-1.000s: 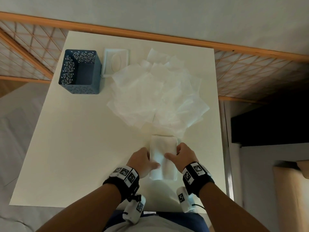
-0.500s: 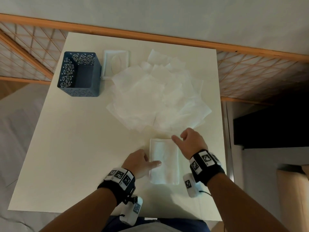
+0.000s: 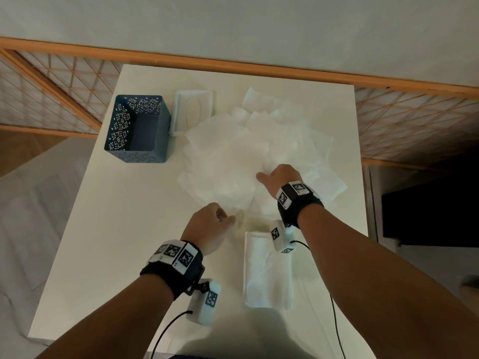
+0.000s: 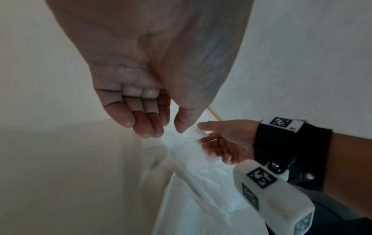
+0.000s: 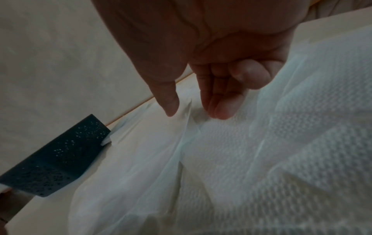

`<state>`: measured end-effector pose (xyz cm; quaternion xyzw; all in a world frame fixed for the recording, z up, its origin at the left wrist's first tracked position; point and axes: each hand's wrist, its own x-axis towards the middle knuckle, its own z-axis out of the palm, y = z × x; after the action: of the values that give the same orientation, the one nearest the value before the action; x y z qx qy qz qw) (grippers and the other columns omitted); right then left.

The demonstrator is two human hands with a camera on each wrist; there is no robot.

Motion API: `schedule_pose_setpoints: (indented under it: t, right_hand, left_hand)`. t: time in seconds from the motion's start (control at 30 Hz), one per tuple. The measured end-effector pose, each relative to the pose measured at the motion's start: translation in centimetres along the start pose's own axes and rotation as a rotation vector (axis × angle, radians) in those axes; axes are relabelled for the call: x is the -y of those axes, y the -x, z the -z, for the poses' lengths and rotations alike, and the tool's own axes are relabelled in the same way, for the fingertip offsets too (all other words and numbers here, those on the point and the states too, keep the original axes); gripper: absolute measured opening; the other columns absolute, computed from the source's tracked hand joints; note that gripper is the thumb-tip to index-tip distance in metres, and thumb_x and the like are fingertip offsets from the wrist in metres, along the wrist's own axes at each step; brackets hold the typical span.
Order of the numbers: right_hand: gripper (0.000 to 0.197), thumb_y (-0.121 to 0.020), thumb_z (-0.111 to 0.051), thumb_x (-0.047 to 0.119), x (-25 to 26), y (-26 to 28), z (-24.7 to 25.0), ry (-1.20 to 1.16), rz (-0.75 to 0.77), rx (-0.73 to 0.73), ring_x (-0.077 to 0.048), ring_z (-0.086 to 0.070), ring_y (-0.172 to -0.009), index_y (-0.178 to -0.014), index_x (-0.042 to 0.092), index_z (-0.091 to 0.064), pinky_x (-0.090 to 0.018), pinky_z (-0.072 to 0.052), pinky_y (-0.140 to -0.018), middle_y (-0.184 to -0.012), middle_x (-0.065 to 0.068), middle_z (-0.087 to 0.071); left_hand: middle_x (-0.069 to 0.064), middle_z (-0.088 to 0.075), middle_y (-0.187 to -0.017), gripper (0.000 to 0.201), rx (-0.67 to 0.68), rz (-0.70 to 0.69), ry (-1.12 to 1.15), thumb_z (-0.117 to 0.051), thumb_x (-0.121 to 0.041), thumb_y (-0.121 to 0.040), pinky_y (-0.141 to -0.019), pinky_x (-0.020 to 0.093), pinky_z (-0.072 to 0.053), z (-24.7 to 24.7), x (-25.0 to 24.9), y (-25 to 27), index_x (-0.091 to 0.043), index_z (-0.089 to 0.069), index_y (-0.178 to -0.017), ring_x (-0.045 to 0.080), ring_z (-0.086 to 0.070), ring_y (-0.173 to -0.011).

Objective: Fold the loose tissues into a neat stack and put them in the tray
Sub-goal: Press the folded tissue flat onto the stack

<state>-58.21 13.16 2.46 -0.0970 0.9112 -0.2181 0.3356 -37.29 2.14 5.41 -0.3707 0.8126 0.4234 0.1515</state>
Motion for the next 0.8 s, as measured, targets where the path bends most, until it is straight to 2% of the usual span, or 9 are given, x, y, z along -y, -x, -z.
schedule_pose_setpoints:
  t: [0.07, 0.2, 0.3, 0.37, 0.43, 0.5, 0.57, 0.67, 0.8]
  right_hand:
    - [0.042, -0.084, -0.069, 0.054, 0.1, -0.4, -0.5, -0.004, -0.009, 0.019, -0.023, -0.060, -0.064, -0.076, 0.013, -0.059, -0.025, -0.036, -0.053, -0.071, -0.002, -0.062]
    - [0.026, -0.091, -0.065, 0.029, 0.5, -0.7, -0.8, -0.016, -0.014, 0.035, -0.026, -0.059, -0.065, -0.083, 0.004, -0.067, -0.026, -0.040, -0.053, -0.073, -0.006, -0.065]
    - [0.029, -0.097, -0.061, 0.024, 0.5, -0.4, -0.5, -0.037, 0.003, 0.056, -0.024, -0.054, -0.061, -0.073, 0.008, -0.061, -0.027, -0.039, -0.052, -0.068, -0.006, -0.058]
    - [0.030, -0.100, -0.060, 0.027, 0.4, -0.3, -0.4, -0.082, 0.023, 0.074, -0.026, -0.062, -0.066, -0.073, 0.012, -0.060, -0.029, -0.046, -0.057, -0.072, -0.007, -0.065]
    - [0.024, -0.100, -0.059, 0.031, 0.1, -0.3, -0.4, -0.158, 0.049, 0.084, -0.028, -0.073, -0.082, -0.086, 0.013, -0.065, -0.032, -0.053, -0.065, -0.088, -0.011, -0.074]
    - [0.021, -0.100, -0.059, 0.031, 0.0, -0.1, -0.4, -0.248, 0.078, 0.090, -0.024, -0.075, -0.091, -0.100, 0.011, -0.067, -0.036, -0.057, -0.070, -0.098, -0.009, -0.074]
    - [0.017, -0.101, -0.058, 0.026, 0.0, 0.4, -0.5, -0.368, 0.094, 0.111, -0.021, -0.073, -0.097, -0.107, 0.012, -0.065, -0.042, -0.062, -0.080, -0.103, -0.004, -0.071]
    - [0.015, -0.102, -0.055, 0.018, 0.0, 0.9, -0.5, -0.524, 0.081, 0.129, -0.020, -0.073, -0.102, -0.112, 0.012, -0.065, -0.042, -0.064, -0.084, -0.106, 0.001, -0.067]
    - [0.018, -0.103, -0.055, 0.017, -0.1, 1.3, -0.7, -0.626, 0.076, 0.162, -0.019, -0.073, -0.099, -0.117, 0.013, -0.065, -0.041, -0.064, -0.084, -0.108, -0.002, -0.066]
  left_hand:
    - [-0.006, -0.065, -0.091, 0.019, -0.018, -0.006, -0.024, -0.064, -0.040, -0.096, -0.064, 0.026, -0.041, 0.5, -0.4, -0.8, -0.022, -0.059, -0.093, 0.009, -0.060, -0.083]
    - [-0.007, -0.065, -0.090, 0.016, -0.057, -0.049, -0.084, -0.066, -0.036, -0.097, -0.069, 0.029, -0.046, 1.0, -1.4, -2.5, -0.021, -0.061, -0.095, 0.012, -0.062, -0.084]
    - [-0.009, -0.065, -0.092, 0.011, -0.106, -0.099, -0.085, -0.066, -0.032, -0.098, -0.076, 0.032, -0.052, 1.0, -2.3, -3.7, -0.021, -0.062, -0.099, 0.014, -0.062, -0.087]
    - [-0.007, -0.063, -0.103, 0.012, -0.144, -0.152, -0.089, -0.067, -0.030, -0.098, -0.081, 0.032, -0.052, 0.7, -2.7, -4.4, -0.022, -0.061, -0.107, 0.014, -0.062, -0.090]
    - [-0.006, -0.058, -0.118, 0.024, -0.165, -0.211, -0.102, -0.067, -0.029, -0.098, -0.085, 0.033, -0.051, 0.3, -2.9, -5.1, -0.024, -0.059, -0.120, 0.015, -0.060, -0.095]
    - [-0.005, -0.053, -0.132, 0.038, -0.160, -0.261, -0.136, -0.068, -0.028, -0.098, -0.088, 0.032, -0.047, 0.1, -3.1, -5.7, -0.024, -0.054, -0.133, 0.018, -0.059, -0.105]
    - [-0.004, -0.050, -0.143, 0.049, -0.152, -0.312, -0.180, -0.068, -0.027, -0.098, -0.091, 0.029, -0.043, 0.0, -3.4, -6.1, -0.024, -0.050, -0.143, 0.020, -0.054, -0.120]
    - [-0.005, -0.049, -0.150, 0.055, -0.144, -0.345, -0.211, -0.067, -0.028, -0.099, -0.094, 0.027, -0.042, 0.0, -3.7, -6.4, -0.024, -0.046, -0.150, 0.019, -0.051, -0.129]
    - [-0.003, -0.053, -0.149, 0.046, -0.164, -0.351, -0.232, -0.060, -0.025, -0.103, -0.098, 0.031, -0.044, 0.0, -3.9, -6.7, -0.022, -0.050, -0.149, 0.022, -0.052, -0.131]
